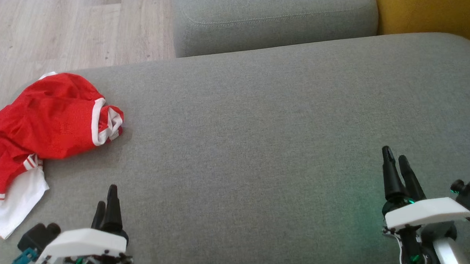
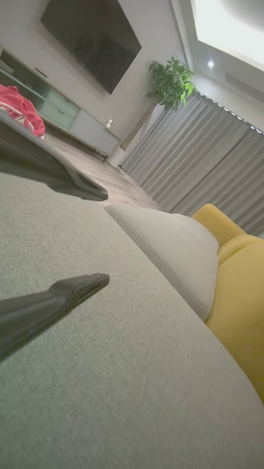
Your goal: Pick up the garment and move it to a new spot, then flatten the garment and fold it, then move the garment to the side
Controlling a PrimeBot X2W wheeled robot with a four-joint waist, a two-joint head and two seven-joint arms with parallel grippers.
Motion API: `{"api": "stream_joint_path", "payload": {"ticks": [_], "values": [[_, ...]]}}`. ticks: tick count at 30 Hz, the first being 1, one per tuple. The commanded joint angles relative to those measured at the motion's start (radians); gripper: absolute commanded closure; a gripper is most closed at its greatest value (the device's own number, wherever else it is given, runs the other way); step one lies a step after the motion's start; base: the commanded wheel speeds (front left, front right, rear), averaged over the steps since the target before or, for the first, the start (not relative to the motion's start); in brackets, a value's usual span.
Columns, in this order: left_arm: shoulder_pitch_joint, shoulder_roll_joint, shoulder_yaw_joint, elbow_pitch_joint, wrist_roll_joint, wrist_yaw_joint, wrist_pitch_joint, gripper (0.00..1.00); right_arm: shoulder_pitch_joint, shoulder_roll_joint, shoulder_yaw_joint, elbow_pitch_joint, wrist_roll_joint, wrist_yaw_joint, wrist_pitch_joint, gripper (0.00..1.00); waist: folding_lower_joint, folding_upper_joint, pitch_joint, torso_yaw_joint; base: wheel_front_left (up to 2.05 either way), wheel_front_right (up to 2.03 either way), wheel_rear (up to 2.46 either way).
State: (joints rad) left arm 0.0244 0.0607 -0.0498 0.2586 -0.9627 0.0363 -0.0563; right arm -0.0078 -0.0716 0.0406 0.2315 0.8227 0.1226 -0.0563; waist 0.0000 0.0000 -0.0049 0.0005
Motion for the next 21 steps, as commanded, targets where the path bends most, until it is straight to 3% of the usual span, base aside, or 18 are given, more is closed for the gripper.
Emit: {"api": "stream_joint_path", "payload": {"ticks": [1, 21], "values": [[-0.017, 0.019, 0.014, -0.039, 0.031, 0.007, -0.014, 0.00, -0.038, -0.018, 0.018, -0.042, -0.034, 0.004, -0.012, 0.00, 0.0000, 0.0000, 0.000, 0.000, 0.00, 0.00, 0.00], [0.008, 0.019, 0.007, -0.079, 0.323, 0.035, -0.073, 0.00, -0.027, -0.027, 0.071, -0.045, -0.288, 0.005, -0.071, 0.00, 0.0000, 0.0000, -0.001, -0.003, 0.00, 0.00, 0.00]]}}
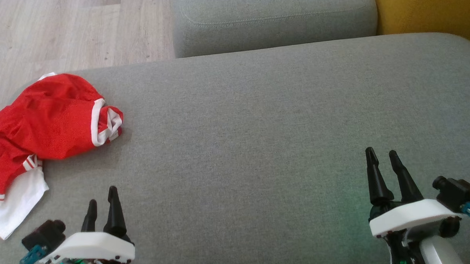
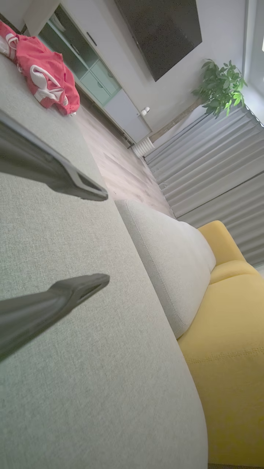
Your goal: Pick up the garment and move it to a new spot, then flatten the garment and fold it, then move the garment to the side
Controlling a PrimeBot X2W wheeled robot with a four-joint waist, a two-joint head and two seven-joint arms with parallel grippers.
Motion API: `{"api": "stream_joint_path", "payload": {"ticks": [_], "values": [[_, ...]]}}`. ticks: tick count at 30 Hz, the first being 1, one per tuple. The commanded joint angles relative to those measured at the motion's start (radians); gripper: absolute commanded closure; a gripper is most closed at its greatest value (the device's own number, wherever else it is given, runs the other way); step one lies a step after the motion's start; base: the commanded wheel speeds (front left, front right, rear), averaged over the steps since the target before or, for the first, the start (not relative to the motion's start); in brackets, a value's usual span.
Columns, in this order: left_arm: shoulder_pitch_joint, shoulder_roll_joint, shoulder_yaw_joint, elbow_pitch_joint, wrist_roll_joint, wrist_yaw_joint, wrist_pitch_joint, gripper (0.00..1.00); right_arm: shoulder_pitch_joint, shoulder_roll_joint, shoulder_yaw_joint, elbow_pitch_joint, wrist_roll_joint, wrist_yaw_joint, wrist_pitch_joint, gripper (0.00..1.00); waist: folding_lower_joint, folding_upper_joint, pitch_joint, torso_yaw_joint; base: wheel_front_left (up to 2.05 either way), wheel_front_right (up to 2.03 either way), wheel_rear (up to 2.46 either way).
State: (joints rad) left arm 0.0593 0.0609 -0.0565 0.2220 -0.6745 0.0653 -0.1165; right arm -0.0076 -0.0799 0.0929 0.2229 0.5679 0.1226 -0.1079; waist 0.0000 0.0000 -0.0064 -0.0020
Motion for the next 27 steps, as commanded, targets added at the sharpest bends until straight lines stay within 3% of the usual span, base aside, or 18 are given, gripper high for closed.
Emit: {"api": "stream_joint_path", "payload": {"ticks": [1, 27], "values": [[-0.026, 0.021, 0.013, -0.046, 0.050, 0.007, -0.015, 0.00, -0.026, -0.019, 0.020, -0.036, -0.046, 0.005, -0.023, 0.00, 0.0000, 0.0000, 0.001, 0.000, 0.00, 0.00, 0.00], [-0.011, 0.060, -0.044, -0.055, 0.420, 0.033, -0.091, 0.00, -0.016, -0.008, 0.033, 0.004, -0.332, 0.007, -0.099, 0.00, 0.0000, 0.0000, 0.002, 0.000, 0.00, 0.00, 0.00]]}}
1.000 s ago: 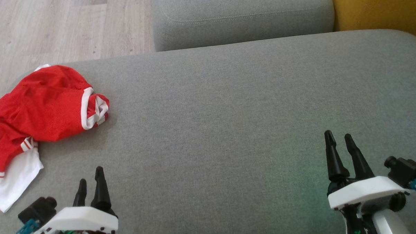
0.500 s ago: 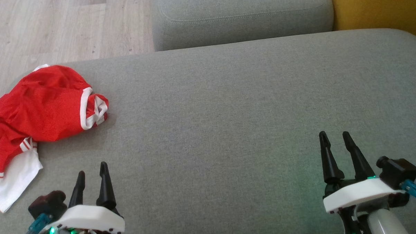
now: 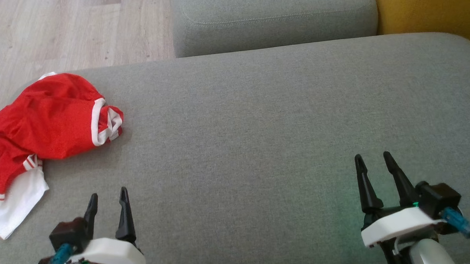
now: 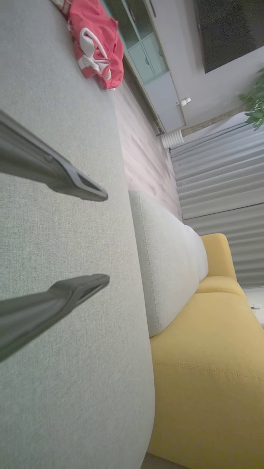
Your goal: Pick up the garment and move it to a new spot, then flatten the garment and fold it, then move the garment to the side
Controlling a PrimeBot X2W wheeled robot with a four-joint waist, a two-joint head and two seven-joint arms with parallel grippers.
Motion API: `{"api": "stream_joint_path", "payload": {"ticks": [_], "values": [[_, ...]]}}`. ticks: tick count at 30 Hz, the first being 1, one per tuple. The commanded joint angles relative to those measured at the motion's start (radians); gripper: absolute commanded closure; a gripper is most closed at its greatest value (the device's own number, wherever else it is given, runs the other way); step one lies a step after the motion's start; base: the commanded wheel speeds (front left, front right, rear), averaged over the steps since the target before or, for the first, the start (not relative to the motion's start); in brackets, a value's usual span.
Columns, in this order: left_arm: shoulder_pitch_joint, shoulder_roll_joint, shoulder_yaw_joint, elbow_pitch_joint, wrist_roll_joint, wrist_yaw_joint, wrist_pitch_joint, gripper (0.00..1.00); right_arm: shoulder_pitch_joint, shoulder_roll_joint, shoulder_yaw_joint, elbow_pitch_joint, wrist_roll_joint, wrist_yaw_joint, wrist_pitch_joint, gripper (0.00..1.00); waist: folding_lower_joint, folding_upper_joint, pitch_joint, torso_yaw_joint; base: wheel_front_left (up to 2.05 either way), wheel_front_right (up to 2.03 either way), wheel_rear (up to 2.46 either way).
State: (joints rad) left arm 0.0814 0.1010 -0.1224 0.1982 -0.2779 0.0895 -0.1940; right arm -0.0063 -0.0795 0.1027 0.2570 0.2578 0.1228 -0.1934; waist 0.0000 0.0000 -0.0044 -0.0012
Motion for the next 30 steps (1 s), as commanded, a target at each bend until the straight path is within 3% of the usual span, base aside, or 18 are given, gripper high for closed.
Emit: {"api": "stream_joint_path", "payload": {"ticks": [1, 18, 30], "values": [[-0.033, 0.021, 0.020, -0.031, 0.036, 0.010, -0.017, 0.00, -0.018, -0.008, 0.024, -0.025, -0.034, 0.007, -0.017, 0.00, 0.0000, 0.0000, 0.000, 0.000, 0.00, 0.00, 0.00], [-0.021, 0.033, -0.006, -0.017, 0.237, 0.035, -0.067, 0.00, -0.020, 0.017, 0.002, -0.001, -0.199, 0.008, -0.067, 0.00, 0.0000, 0.0000, -0.011, 0.003, 0.00, 0.00, 0.00], [-0.014, 0.018, 0.029, 0.003, 0.198, 0.028, -0.068, 0.00, -0.015, 0.026, -0.006, 0.021, -0.131, 0.008, -0.068, 0.00, 0.0000, 0.0000, -0.015, 0.010, 0.00, 0.00, 0.00]]}}
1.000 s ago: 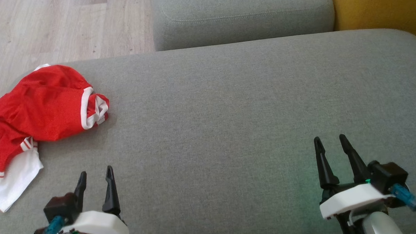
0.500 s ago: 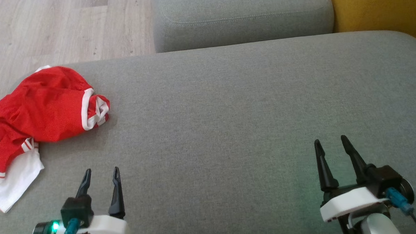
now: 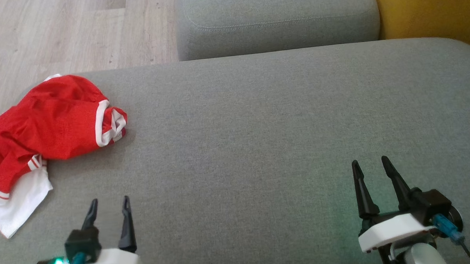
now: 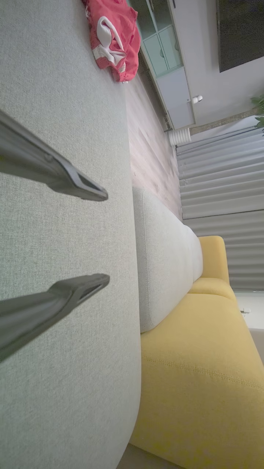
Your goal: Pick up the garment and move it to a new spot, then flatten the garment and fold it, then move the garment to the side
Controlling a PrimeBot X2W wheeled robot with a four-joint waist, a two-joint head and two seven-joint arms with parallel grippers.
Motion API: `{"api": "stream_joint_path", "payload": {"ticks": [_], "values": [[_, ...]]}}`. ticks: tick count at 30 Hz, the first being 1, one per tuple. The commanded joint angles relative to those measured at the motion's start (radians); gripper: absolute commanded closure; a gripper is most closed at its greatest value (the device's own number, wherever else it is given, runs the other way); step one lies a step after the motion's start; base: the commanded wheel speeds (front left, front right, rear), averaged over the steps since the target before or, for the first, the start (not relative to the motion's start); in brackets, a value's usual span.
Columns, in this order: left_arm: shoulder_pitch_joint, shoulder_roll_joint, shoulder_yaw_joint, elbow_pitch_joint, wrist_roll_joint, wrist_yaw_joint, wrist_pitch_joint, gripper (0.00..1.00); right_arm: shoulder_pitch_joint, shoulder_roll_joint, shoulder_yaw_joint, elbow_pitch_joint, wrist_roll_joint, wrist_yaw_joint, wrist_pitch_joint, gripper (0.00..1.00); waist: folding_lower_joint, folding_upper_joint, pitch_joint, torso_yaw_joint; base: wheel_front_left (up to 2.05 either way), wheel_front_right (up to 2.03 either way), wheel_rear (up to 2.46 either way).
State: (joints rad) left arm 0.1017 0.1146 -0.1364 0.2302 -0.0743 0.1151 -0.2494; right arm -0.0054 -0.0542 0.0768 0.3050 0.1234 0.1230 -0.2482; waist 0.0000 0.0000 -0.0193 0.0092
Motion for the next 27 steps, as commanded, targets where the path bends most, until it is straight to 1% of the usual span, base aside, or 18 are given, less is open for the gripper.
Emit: {"api": "stream_joint_path", "payload": {"ticks": [1, 8, 20, 24, 27], "values": [[-0.034, 0.001, 0.049, -0.026, -0.015, 0.000, -0.012, 0.00, -0.015, 0.001, 0.020, -0.025, 0.004, 0.008, -0.014, 0.00, 0.0000, 0.0000, -0.001, 0.000, 0.00, 0.00, 0.00], [-0.036, -0.009, 0.071, -0.015, -0.035, -0.019, -0.012, 0.00, -0.017, 0.003, 0.024, -0.016, 0.010, 0.008, -0.014, 0.00, 0.0000, 0.0000, -0.003, -0.002, 0.00, 0.00, 0.00], [-0.043, -0.019, 0.080, -0.012, -0.022, -0.029, -0.012, 0.00, -0.015, 0.003, 0.027, -0.014, 0.011, 0.008, -0.014, 0.00, 0.0000, 0.0000, 0.000, 0.002, 0.00, 0.00, 0.00], [-0.048, -0.024, 0.078, -0.011, -0.019, -0.034, -0.012, 0.00, -0.006, 0.003, 0.023, -0.018, 0.007, 0.008, -0.014, 0.00, 0.0000, 0.0000, -0.001, 0.035, 0.00, 0.00, 0.00], [-0.053, -0.028, 0.077, -0.011, -0.019, -0.038, -0.012, 0.00, 0.004, 0.003, 0.022, -0.018, 0.006, 0.008, -0.014, 0.00, 0.0000, 0.0000, -0.005, 0.088, 0.00, 0.00, 0.00]]}}
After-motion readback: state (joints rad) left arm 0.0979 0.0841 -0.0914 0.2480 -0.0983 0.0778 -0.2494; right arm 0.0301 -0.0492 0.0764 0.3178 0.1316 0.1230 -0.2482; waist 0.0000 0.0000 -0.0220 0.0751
